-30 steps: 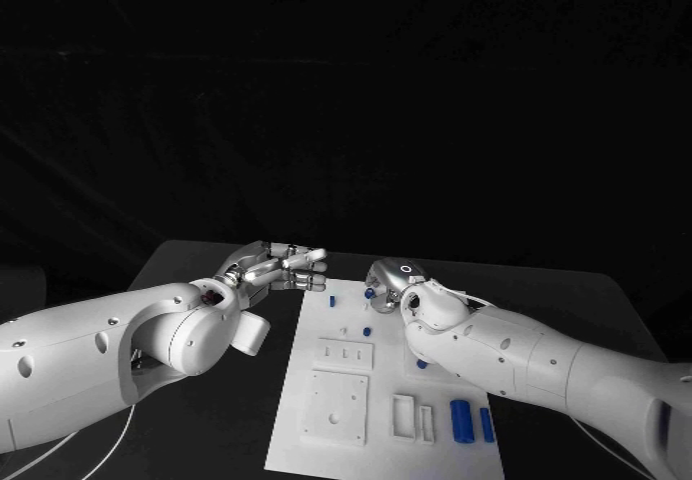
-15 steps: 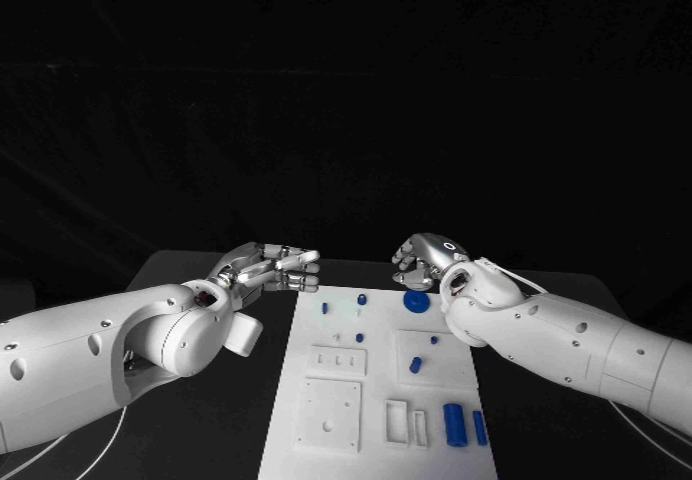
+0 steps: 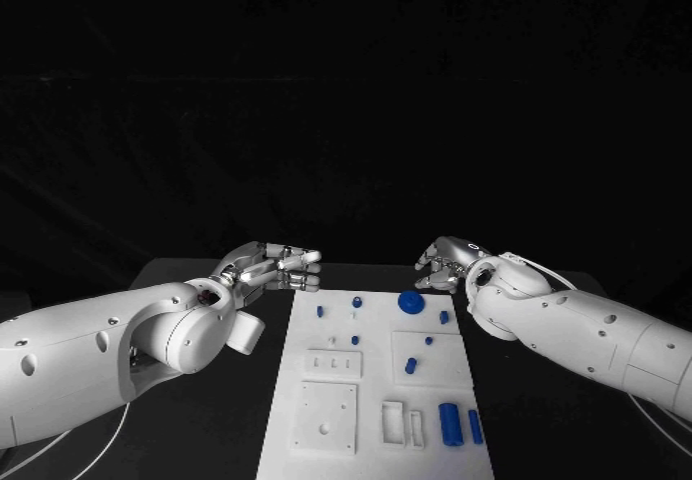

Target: Assemble the parts on the task board

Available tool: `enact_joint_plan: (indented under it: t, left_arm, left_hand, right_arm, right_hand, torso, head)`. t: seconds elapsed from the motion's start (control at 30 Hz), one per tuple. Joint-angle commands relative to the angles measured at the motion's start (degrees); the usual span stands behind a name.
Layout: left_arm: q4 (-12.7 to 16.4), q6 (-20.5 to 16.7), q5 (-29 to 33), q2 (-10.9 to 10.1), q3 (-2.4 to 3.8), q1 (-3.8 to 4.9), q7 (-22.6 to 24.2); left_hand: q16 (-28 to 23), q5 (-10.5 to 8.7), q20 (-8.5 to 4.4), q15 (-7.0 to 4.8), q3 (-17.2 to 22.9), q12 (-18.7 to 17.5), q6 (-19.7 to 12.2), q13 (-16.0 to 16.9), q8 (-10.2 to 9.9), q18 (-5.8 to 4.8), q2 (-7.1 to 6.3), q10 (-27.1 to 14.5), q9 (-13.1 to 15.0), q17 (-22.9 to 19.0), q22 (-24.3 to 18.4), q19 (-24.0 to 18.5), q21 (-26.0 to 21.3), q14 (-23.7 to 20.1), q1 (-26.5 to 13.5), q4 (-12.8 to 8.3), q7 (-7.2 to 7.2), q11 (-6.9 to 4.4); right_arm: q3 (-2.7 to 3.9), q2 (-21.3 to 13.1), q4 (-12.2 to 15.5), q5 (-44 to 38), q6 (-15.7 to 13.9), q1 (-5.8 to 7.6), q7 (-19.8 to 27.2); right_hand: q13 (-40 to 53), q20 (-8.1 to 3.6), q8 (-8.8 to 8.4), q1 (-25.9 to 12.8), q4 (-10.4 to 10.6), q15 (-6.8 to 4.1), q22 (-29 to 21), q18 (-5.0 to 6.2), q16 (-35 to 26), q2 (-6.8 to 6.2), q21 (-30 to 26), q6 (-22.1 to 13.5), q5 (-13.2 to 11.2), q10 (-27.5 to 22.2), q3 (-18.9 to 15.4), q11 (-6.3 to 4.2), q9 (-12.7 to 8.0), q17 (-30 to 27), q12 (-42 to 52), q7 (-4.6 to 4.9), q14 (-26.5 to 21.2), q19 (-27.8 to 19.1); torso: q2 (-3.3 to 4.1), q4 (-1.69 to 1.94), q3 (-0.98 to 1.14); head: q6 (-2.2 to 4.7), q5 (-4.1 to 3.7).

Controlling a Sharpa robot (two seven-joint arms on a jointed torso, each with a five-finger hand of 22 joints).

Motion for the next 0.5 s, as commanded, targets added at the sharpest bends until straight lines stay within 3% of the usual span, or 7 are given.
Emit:
enact_joint_plan:
  t: [0.03, 0.1, 0.3, 0.4, 0.5]
  left_arm:
    - [-0.1, 1.3, -0.7, 0.3, 0.01, 0.08, 0.5]
    - [-0.2, 1.4, -0.7, 0.3, 0.0, 0.07, 0.5]
    - [-0.4, 1.7, -0.8, 0.6, -0.01, -0.02, 0.4]
    - [-0.5, 1.8, -0.9, 0.7, -0.02, -0.07, 0.4]
    - [-0.7, 1.9, -1.0, 0.9, -0.02, -0.16, 0.4]
  left_hand:
    - [-0.1, -0.2, 0.03, 0.09, 0.1, 0.2, 0.4, 0.1, 0.1, -0.45, -0.49, -0.3, 0.0, 0.1, 0.0, 0.1, -0.1, -0.1, -0.1, 0.2, -0.08, 0.01]
    - [-0.1, -0.2, 0.03, 0.09, 0.1, 0.2, 0.4, 0.1, 0.1, -0.45, -0.49, -0.3, 0.0, 0.1, 0.0, 0.1, -0.1, -0.1, -0.1, 0.2, -0.08, 0.01]
    - [-0.1, -0.19, 0.03, 0.11, 0.1, 0.2, 0.2, 0.1, 0.1, -0.46, -0.41, -0.3, 0.0, 0.1, 0.0, 0.1, -0.1, -0.1, -0.1, 0.2, -0.06, 0.04]
    - [-0.1, -0.19, 0.03, 0.11, 0.1, 0.2, 0.2, 0.1, 0.1, -0.46, -0.41, -0.3, 0.0, 0.1, 0.0, 0.1, -0.1, -0.1, -0.1, 0.2, -0.06, 0.04]
    - [-0.1, -0.19, 0.03, 0.11, 0.1, 0.2, 0.2, 0.1, 0.1, -0.46, -0.41, -0.3, 0.0, 0.1, 0.0, 0.1, -0.1, -0.1, -0.1, 0.2, -0.06, 0.04]
  right_arm:
    - [0.05, 1.3, -2.1, 1.6, 5.2, -0.03, 1.5]
    - [0.01, 1.8, -3.0, 1.9, 5.7, -0.06, 1.6]
    - [-0.16, 3.6, -6.6, 2.5, 7.4, -0.81, 2.0]
    - [-0.19, 4.0, -7.4, 2.6, 7.4, -1.35, 2.3]
    - [-0.21, 4.4, -8.0, 2.8, 7.2, -1.8, 2.6]
  right_hand:
    - [4.8, 0.47, 0.16, 0.0, 0.7, 0.44, 2.6, 1.23, 2.0, 0.17, 2.7, -2.0, 1.2, 1.5, -1.7, -0.12, -0.1, 5.1, 4.5, 0.24, 0.2, 1.6]
    - [5.5, 0.57, 0.09, 0.1, 1.0, 0.46, 3.7, 1.33, 1.5, 0.32, 3.0, -2.2, 1.6, 1.6, -2.6, -0.16, -0.1, 6.6, 4.4, 0.22, 0.4, 1.4]
    - [6.7, 0.53, 0.06, 0.1, 1.0, 0.42, 5.5, 1.22, 0.7, 0.46, 3.0, -3.2, 1.8, 2.0, -3.1, -0.25, -0.1, 9.1, 4.4, 0.23, 1.0, 1.5]
    - [6.7, 0.53, 0.1, 0.1, 1.0, 0.44, 5.6, 1.23, 0.5, 0.53, 2.9, -3.1, 1.9, 1.9, -3.2, -0.22, -0.1, 9.1, 4.1, 0.24, 1.0, 1.4]
    - [6.8, 0.62, 0.08, 0.0, 1.0, 0.58, 5.8, 1.24, 0.4, 0.75, 2.8, -2.4, 3.0, 1.9, -3.0, -0.02, -0.1, 9.3, 4.1, 0.38, 1.0, 1.5]
  torso:
    - [0.05, 0.03, 0.43]
    - [0.07, 0.07, 0.35]
    - [0.21, 0.54, 0.44]
    - [0.28, 0.59, 0.51]
    - [0.3, 0.5, 0.43]
  head:
    - [-0.15, -0.1]
    - [-0.17, -0.16]
    - [-0.42, -0.53]
    - [-0.37, -0.32]
    - [-0.39, -0.35]
